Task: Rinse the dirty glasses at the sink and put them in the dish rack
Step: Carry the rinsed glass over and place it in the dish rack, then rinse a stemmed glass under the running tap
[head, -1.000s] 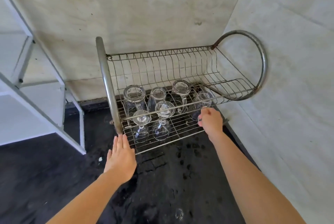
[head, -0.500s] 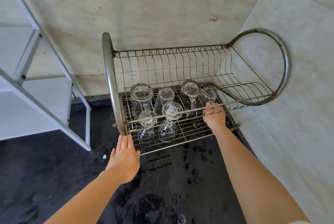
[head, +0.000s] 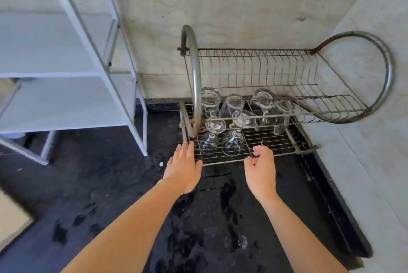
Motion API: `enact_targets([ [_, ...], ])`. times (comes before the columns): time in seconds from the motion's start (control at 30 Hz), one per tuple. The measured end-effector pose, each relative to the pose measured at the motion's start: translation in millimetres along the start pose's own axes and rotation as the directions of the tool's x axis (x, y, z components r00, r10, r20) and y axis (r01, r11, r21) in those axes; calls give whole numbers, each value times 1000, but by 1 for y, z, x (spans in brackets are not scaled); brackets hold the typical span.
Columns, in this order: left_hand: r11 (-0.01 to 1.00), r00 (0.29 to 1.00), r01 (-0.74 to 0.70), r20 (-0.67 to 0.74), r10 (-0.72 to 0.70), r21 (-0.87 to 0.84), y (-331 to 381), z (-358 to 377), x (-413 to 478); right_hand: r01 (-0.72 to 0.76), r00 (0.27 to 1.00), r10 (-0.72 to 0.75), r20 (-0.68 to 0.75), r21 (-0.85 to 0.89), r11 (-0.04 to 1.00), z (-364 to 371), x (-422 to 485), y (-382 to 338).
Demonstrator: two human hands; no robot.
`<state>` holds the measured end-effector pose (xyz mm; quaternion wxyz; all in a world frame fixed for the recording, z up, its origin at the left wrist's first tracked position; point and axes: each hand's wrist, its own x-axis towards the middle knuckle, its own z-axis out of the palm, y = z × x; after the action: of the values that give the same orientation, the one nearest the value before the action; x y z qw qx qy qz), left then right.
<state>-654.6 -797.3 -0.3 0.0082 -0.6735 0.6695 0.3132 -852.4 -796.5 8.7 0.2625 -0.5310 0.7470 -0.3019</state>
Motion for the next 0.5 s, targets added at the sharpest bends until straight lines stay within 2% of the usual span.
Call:
enact_targets([
  [0.1,999,995,18,-97,-23,-49,-25,-5,-35,126,986,-124,109,-8,992,29,-44,-18],
  [0.23,988,975,144,-160,-153,-64,-94,-9,-98,262,918,-251,308,7,965,83,-103,-49],
  [0.33,965,943,243,-209,-258,-96,-157,-12,-159,345,826,-313,468,19,938,127,-158,-80],
  [0.5,898,851,407,-287,-439,-166,-265,-1,-277,541,601,-413,684,32,841,199,-271,-137],
])
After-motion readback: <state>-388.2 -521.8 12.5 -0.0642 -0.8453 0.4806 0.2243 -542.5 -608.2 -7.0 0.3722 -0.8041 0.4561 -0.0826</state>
